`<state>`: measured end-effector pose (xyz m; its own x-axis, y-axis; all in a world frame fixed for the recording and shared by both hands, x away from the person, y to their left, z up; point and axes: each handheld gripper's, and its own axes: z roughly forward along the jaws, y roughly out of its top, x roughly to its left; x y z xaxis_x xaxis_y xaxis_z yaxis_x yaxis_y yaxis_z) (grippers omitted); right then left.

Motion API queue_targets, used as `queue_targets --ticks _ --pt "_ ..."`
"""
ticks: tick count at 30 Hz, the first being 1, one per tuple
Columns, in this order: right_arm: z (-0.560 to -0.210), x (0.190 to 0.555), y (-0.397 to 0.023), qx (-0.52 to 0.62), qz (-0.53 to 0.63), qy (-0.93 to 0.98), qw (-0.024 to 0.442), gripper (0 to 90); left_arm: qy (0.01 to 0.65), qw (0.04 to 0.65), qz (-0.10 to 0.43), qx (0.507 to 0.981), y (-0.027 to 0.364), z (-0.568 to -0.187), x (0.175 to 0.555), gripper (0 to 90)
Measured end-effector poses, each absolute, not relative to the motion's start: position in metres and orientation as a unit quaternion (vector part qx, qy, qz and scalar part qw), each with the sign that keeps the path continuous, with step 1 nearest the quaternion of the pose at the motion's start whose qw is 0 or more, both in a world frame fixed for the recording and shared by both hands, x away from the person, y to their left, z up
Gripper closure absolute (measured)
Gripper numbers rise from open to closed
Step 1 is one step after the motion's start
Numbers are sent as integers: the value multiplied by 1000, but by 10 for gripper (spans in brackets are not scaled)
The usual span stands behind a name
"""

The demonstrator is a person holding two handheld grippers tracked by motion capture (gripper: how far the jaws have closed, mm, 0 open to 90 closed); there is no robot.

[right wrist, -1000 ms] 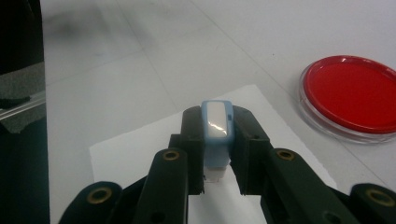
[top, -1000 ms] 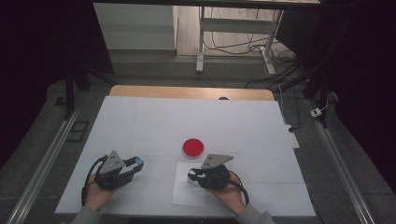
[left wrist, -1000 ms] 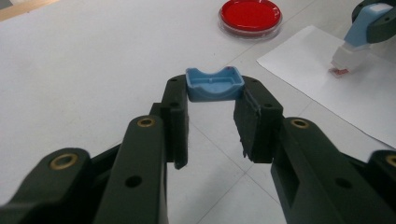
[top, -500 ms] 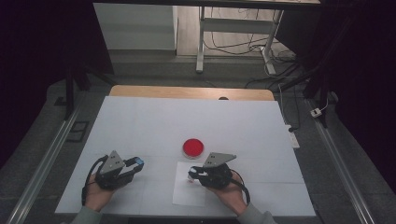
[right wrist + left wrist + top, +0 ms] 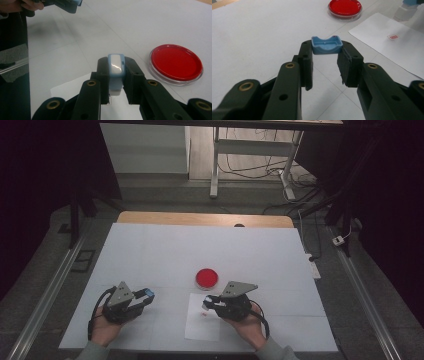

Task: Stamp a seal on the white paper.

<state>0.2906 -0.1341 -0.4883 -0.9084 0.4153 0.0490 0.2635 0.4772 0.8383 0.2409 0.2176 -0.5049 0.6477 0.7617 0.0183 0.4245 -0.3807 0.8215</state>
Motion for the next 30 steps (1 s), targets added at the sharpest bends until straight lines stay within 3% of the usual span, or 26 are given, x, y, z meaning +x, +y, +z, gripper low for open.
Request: queue_targets --ticks 30 --pt "-456 296 -161 226 528 812 109 757 367 418 197 808 216 -506 242 656"
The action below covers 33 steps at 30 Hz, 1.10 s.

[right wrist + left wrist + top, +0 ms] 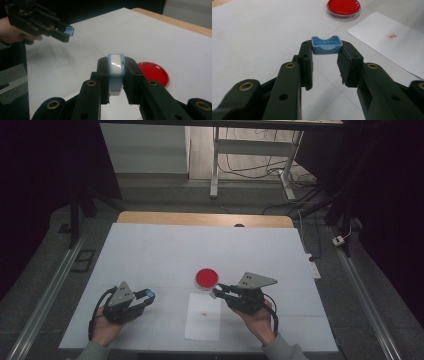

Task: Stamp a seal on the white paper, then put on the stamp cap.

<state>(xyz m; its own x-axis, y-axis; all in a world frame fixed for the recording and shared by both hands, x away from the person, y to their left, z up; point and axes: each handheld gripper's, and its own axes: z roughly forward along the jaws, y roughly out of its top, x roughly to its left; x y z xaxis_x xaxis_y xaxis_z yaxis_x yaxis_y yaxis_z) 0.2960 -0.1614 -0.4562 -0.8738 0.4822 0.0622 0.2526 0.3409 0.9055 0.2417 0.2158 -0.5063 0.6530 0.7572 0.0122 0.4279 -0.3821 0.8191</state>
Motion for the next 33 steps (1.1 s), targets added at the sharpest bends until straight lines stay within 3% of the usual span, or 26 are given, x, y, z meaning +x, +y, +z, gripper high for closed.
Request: queue_targets --ticks 33 --pt "-451 298 -167 233 541 800 111 757 348 421 193 815 201 -504 244 655"
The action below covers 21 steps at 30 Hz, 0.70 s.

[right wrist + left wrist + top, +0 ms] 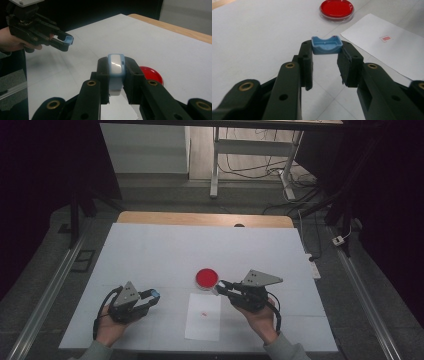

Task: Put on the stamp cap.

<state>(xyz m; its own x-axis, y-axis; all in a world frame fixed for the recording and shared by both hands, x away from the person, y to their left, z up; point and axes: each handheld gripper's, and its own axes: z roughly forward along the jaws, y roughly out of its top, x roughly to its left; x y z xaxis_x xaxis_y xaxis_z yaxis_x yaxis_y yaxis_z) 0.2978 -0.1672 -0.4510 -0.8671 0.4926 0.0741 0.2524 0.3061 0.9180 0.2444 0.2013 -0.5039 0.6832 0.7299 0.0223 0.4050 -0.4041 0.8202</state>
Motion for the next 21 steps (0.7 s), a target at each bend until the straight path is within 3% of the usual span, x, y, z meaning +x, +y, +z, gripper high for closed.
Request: queue_targets --ticks 21 --pt "-451 297 -166 233 545 798 111 757 318 415 183 833 172 -505 250 656"
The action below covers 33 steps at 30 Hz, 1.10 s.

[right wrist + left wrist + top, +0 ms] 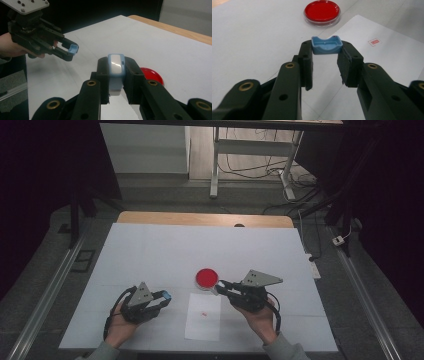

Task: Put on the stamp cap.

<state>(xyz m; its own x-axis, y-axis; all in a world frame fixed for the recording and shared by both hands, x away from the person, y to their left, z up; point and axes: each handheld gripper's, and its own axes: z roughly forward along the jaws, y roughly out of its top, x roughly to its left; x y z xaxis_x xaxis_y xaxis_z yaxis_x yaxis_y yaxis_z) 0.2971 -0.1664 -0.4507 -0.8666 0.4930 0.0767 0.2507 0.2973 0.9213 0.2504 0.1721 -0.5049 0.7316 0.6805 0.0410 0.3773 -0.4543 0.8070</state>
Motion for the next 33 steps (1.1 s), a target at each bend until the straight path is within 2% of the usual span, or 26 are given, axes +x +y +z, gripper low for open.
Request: queue_targets --ticks 33 --pt "-449 296 -166 235 555 791 105 757 289 418 171 844 139 -502 264 655"
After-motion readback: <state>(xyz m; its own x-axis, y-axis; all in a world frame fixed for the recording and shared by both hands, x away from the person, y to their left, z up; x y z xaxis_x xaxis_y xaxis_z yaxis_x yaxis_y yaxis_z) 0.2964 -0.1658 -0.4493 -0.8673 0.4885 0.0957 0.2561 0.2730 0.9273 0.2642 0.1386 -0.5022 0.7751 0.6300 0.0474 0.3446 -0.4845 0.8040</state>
